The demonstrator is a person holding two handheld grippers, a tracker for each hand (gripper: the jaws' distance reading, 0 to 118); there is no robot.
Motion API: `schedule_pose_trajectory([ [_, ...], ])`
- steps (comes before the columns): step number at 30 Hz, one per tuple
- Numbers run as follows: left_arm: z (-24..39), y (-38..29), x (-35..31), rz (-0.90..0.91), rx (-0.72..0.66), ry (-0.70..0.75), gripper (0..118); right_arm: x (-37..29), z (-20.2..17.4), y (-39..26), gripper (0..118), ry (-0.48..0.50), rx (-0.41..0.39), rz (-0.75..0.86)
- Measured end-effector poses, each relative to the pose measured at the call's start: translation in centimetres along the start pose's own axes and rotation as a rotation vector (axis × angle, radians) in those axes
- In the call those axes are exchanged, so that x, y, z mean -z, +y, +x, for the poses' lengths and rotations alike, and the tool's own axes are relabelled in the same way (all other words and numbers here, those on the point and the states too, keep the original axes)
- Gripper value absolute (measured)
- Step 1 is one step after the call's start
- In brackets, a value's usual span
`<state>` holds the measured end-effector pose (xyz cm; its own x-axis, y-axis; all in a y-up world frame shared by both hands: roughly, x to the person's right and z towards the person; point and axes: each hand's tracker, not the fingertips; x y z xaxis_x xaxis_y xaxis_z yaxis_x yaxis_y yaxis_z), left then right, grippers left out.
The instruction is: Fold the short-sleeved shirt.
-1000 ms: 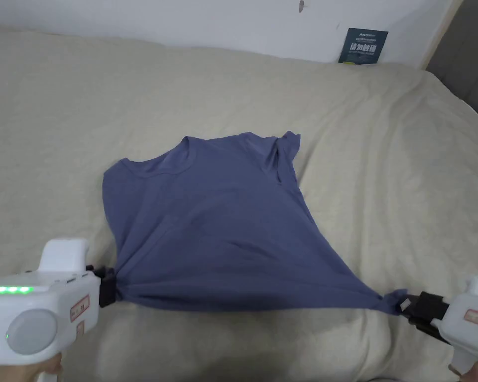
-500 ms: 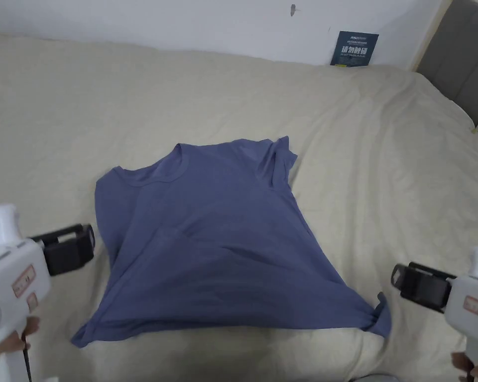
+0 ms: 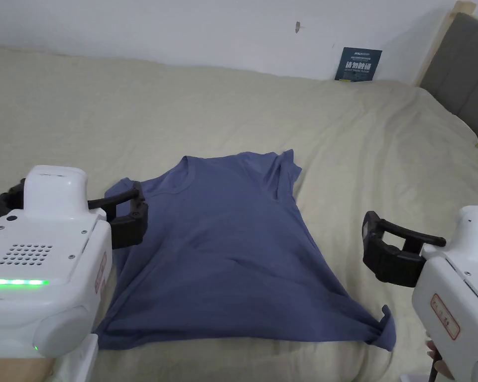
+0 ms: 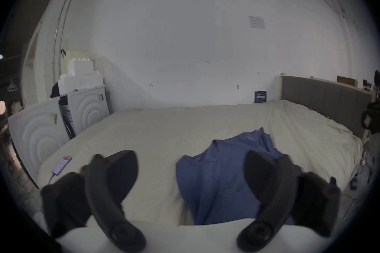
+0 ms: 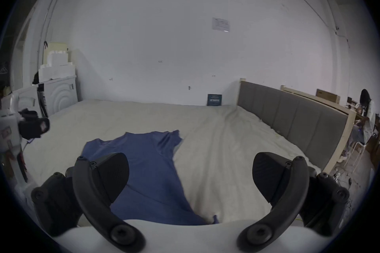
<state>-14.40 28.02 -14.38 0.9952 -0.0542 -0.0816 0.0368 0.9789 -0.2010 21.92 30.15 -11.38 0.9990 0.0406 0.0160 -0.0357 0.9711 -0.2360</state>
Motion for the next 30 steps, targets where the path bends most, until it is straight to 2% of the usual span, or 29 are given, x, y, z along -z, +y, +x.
schedule_pose_trajectory([
  [1,0.1,-0.1,-0.1,0.003,-0.003,0.006,69,0.2,0.0,0.0,118,0.007,0.010,-0.009],
  [2,0.3,-0.1,-0.2,0.007,-0.004,0.015,37,0.1,0.0,0.0,114,0.038,0.016,-0.009],
  [3,0.4,-0.1,-0.2,0.013,-0.003,0.028,15,0.1,-0.1,0.0,99,0.040,0.018,-0.008],
  [4,0.3,0.0,-0.1,0.013,-0.002,0.030,5,0.0,-0.3,-0.2,68,0.040,0.019,-0.005],
  [5,0.3,0.0,-0.2,0.016,-0.004,0.028,3,0.0,-0.5,-0.3,15,0.035,0.023,0.004],
  [6,0.2,0.1,-0.4,0.024,-0.013,0.012,1,0.2,-0.6,-0.3,7,0.017,0.022,0.005],
  [7,0.1,0.3,-0.4,0.020,-0.019,-0.013,0,0.5,-0.5,-0.4,7,0.009,0.037,-0.002],
  [9,0.2,0.3,-0.6,0.022,-0.010,-0.017,0,0.6,-0.4,-0.2,3,0.074,0.087,-0.030],
  [12,0.3,0.4,-0.7,0.035,0.012,-0.015,0,0.6,-0.7,-0.5,3,0.050,0.081,-0.010],
  [22,0.6,1.2,0.6,0.025,-0.016,-0.060,0,0.9,-0.6,0.0,3,0.062,0.102,-0.007],
  [29,1.3,3.7,6.5,-0.040,0.012,-0.128,0,2.2,0.3,0.8,3,0.053,0.129,-0.024],
  [30,1.6,4.3,8.2,-0.073,0.011,-0.141,9,2.4,0.4,0.9,3,0.048,0.131,-0.027],
])
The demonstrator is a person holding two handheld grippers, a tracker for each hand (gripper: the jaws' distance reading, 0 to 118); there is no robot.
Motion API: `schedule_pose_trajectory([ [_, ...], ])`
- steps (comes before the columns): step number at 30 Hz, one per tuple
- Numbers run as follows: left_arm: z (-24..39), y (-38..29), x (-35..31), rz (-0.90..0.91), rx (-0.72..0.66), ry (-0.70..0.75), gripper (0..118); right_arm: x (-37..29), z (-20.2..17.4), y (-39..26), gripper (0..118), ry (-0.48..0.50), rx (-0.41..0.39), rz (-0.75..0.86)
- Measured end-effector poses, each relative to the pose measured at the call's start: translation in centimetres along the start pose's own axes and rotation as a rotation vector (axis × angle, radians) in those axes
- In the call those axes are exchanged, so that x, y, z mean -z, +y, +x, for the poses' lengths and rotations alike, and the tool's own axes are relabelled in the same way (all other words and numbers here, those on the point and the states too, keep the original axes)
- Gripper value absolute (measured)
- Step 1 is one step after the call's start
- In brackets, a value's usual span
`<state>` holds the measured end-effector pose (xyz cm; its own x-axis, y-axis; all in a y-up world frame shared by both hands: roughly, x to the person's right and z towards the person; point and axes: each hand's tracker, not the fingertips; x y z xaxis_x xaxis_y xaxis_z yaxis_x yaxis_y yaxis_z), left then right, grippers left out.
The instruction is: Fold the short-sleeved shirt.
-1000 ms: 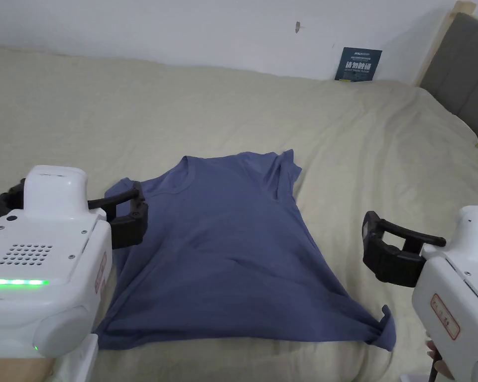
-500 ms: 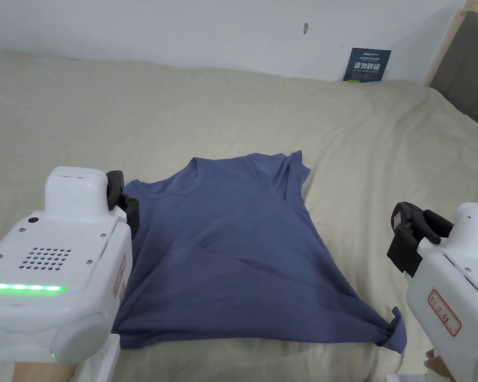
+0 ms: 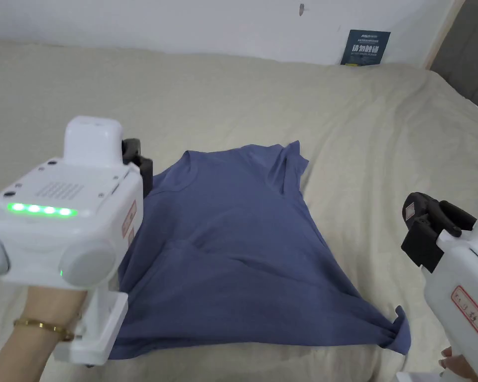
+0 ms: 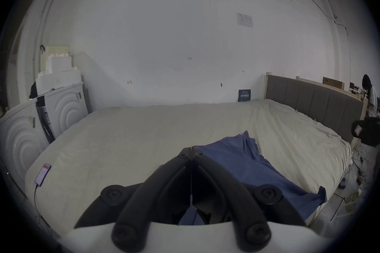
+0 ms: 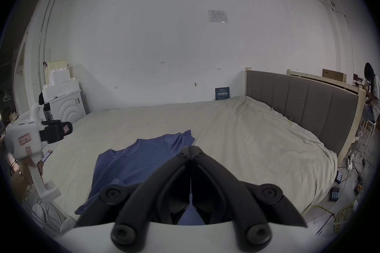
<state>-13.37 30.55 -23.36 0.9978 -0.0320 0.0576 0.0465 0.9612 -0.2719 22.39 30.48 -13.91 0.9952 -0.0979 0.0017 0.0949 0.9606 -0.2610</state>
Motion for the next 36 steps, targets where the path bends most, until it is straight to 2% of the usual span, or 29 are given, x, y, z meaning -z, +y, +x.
schedule_pose_trajectory([
  [1,0.0,0.6,1.4,-0.022,-0.002,-0.024,28,0.2,0.1,0.1,3,-0.006,0.002,-0.003],
  [2,0.0,1.2,3.2,-0.049,-0.012,-0.045,66,0.4,0.3,0.1,3,-0.011,0.007,-0.008],
  [3,0.0,1.8,5.2,-0.082,-0.038,-0.069,93,0.7,0.2,0.3,3,-0.011,0.017,-0.015],
  [4,0.1,2.4,7.1,-0.118,-0.053,-0.091,105,0.9,0.4,0.3,3,-0.013,0.026,-0.022],
  [7,0.7,3.6,13.0,-0.199,-0.092,-0.134,104,1.7,0.6,0.3,3,-0.013,0.038,-0.050],
  [12,4.0,4.4,23.5,-0.397,0.018,-0.143,108,3.4,1.3,0.0,3,-0.039,0.003,-0.115],
  [19,9.6,3.1,36.4,-0.651,0.145,-0.186,108,6.8,4.2,-0.5,3,-0.124,0.042,-0.206],
  [23,12.2,1.8,41.7,-0.760,0.152,-0.262,105,8.9,5.8,-1.1,3,-0.159,0.062,-0.262],
  [27,14.3,0.0,44.3,-0.787,0.265,-0.215,86,9.8,6.8,-1.6,3,-0.185,0.068,-0.272],
  [28,14.4,-0.5,44.7,-0.788,0.290,-0.211,79,9.8,7.0,-1.7,3,-0.195,0.071,-0.273],
  [30,15.1,-1.3,45.2,-0.807,0.325,-0.224,57,9.9,7.2,-1.9,3,-0.209,0.074,-0.276],
  [33,15.4,-2.3,45.5,-0.836,0.316,-0.254,29,9.8,7.5,-2.2,3,-0.222,0.068,-0.294],
  [35,15.6,-2.4,45.1,-0.827,0.289,-0.273,3,9.6,7.6,-2.4,3,-0.230,0.062,-0.302],
  [36,15.6,-2.3,45.0,-0.827,0.274,-0.287,3,9.5,7.6,-2.4,3,-0.232,0.066,-0.304],
])
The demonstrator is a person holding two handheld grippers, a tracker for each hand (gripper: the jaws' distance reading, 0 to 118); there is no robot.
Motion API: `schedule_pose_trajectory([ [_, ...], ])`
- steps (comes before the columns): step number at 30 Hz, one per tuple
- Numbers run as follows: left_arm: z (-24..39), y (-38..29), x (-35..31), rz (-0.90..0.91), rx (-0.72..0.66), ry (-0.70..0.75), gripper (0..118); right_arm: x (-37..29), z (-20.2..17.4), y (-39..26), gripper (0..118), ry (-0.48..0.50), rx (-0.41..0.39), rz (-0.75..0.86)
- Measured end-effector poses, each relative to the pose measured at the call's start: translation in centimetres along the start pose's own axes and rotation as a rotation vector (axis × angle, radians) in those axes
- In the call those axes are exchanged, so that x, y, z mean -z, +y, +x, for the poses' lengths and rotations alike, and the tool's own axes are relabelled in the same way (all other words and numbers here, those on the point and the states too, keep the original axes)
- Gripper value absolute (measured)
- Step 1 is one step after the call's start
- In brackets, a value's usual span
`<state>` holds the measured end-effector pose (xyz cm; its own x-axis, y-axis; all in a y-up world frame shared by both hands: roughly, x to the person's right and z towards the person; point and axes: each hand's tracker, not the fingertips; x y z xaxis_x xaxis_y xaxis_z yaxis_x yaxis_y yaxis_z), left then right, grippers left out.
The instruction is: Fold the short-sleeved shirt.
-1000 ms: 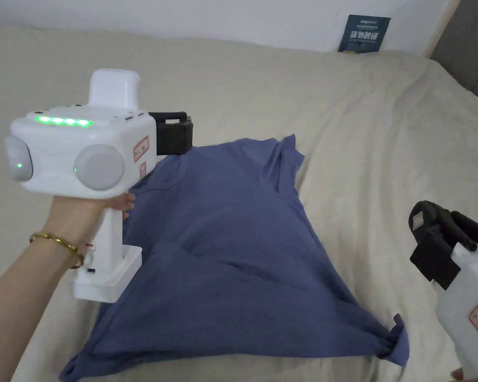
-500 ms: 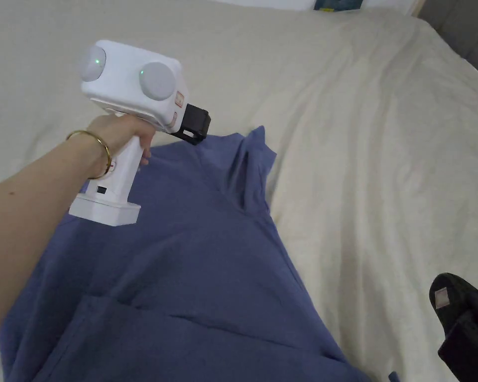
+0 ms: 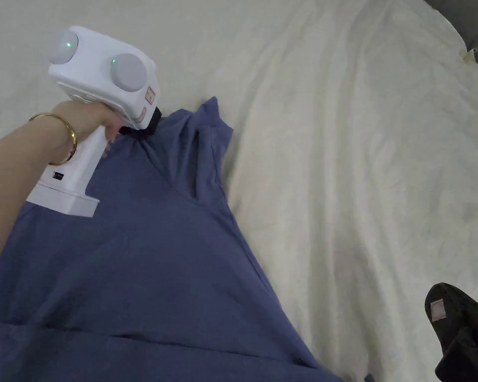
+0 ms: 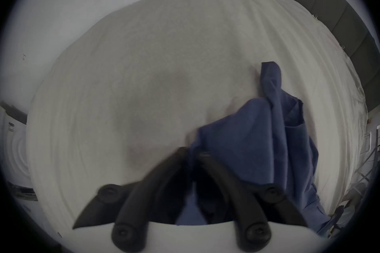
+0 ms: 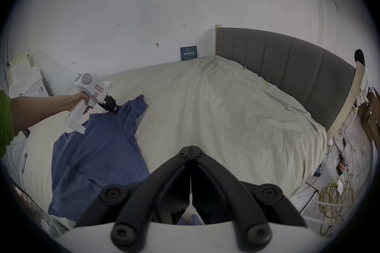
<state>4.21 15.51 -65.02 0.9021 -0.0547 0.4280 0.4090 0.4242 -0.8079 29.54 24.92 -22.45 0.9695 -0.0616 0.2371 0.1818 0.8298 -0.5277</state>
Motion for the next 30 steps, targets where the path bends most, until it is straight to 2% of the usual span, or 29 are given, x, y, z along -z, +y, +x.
schedule_pose_trajectory([
  [5,0.9,-0.6,-2.6,0.052,0.060,0.068,3,-0.6,-0.1,-0.1,3,0.009,0.025,-0.005],
  [9,0.7,-0.8,-6.9,0.166,0.017,0.078,3,-2.0,-0.4,0.1,3,0.017,0.023,-0.012],
  [12,0.5,-1.3,-10.7,0.214,-0.017,0.041,3,-3.0,0.1,-0.3,3,0.011,0.033,-0.061],
  [14,0.7,-1.9,-13.1,0.243,-0.017,0.040,3,-3.0,-0.1,-0.6,3,-0.031,0.022,-0.107],
  [16,1.1,-2.6,-15.1,0.273,-0.010,0.040,3,-2.7,0.5,-1.4,5,-0.022,0.007,-0.193],
  [19,1.4,-3.7,-17.6,0.304,-0.017,0.041,3,-2.0,1.2,-2.7,70,0.005,0.062,-0.271],
  [20,1.6,-4.1,-18.2,0.315,-0.022,0.039,3,-1.6,1.3,-3.2,97,0.005,0.066,-0.323],
  [21,1.6,-4.4,-18.7,0.321,-0.028,0.036,3,-1.2,1.4,-3.6,107,0.001,0.068,-0.361],
  [22,1.6,-4.7,-19.2,0.327,-0.033,0.033,3,-0.8,1.4,-4.2,111,0.000,0.062,-0.388],
  [27,2.1,-6.0,-20.7,0.343,-0.047,0.038,3,2.0,2.0,-6.8,111,-0.029,0.053,-0.527],
  [30,0.8,-4.9,-19.4,0.338,-0.057,0.035,3,3.3,2.1,-7.7,106,-0.024,0.044,-0.556],
])
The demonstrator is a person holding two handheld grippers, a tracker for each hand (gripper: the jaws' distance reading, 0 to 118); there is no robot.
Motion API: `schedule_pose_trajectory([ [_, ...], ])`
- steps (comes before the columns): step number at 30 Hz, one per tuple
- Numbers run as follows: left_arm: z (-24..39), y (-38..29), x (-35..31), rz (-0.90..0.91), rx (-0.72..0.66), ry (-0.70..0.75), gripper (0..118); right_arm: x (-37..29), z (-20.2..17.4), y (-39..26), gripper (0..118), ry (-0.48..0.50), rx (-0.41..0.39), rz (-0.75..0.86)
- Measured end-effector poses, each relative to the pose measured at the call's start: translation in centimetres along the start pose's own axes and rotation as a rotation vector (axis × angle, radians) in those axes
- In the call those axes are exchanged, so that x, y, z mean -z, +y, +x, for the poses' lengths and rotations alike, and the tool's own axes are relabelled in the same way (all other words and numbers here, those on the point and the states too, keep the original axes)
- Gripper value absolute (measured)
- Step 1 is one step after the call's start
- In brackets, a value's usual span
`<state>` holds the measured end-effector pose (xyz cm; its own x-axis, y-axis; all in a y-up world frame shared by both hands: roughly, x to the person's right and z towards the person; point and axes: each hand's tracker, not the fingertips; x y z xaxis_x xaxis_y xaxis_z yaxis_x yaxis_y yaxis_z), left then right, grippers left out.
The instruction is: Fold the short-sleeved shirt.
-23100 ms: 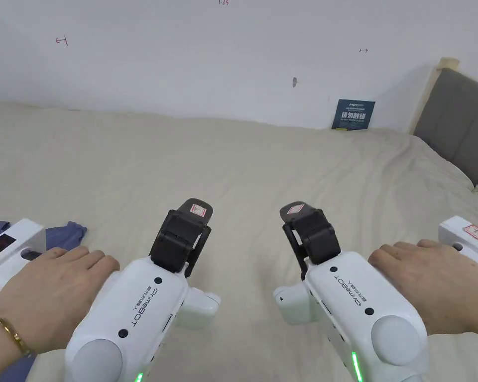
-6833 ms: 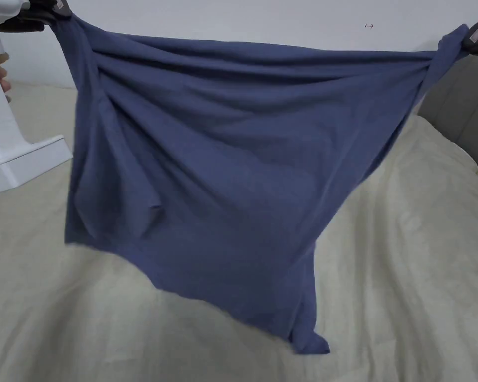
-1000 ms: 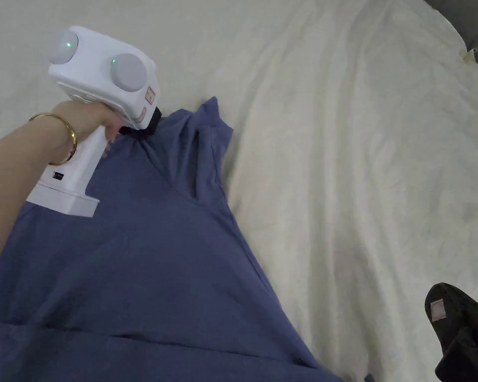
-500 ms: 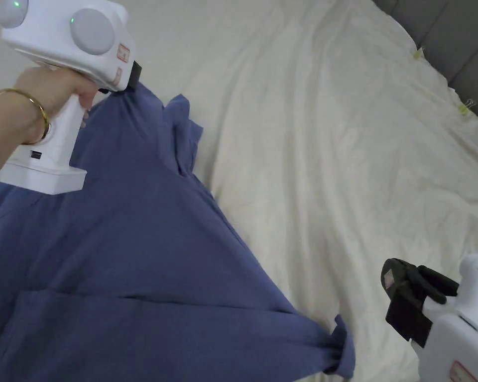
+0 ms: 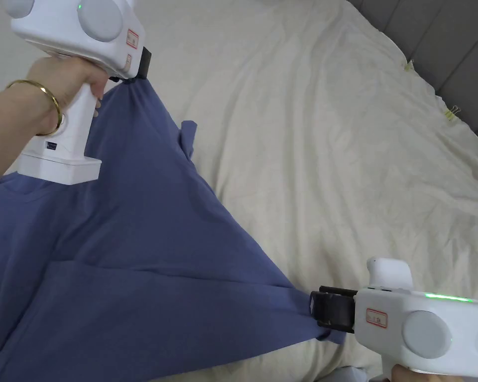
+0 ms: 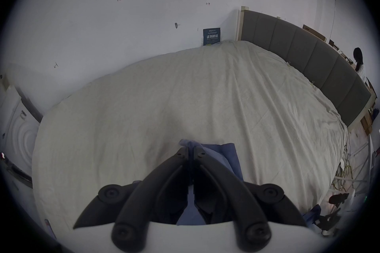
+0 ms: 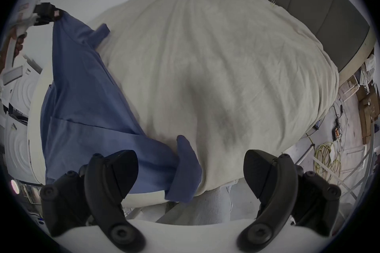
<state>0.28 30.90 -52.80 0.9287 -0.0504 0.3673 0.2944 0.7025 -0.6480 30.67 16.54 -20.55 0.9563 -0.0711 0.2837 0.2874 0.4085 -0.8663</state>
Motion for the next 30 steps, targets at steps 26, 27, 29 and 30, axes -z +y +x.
schedule_pose_trajectory([
  [26,-8.6,0.5,-15.3,0.312,-0.273,0.104,3,-19.1,0.4,8.6,5,0.306,-0.086,0.475],
  [27,-9.6,0.7,-17.1,0.340,-0.293,0.110,3,-20.4,0.1,9.3,5,0.319,-0.097,0.505],
  [29,-11.6,1.0,-21.3,0.409,-0.335,0.140,3,-23.4,-0.7,10.9,5,0.349,-0.111,0.580],
  [30,-12.0,0.9,-23.5,0.442,-0.347,0.150,3,-24.8,-1.1,11.5,5,0.358,-0.123,0.612],
])
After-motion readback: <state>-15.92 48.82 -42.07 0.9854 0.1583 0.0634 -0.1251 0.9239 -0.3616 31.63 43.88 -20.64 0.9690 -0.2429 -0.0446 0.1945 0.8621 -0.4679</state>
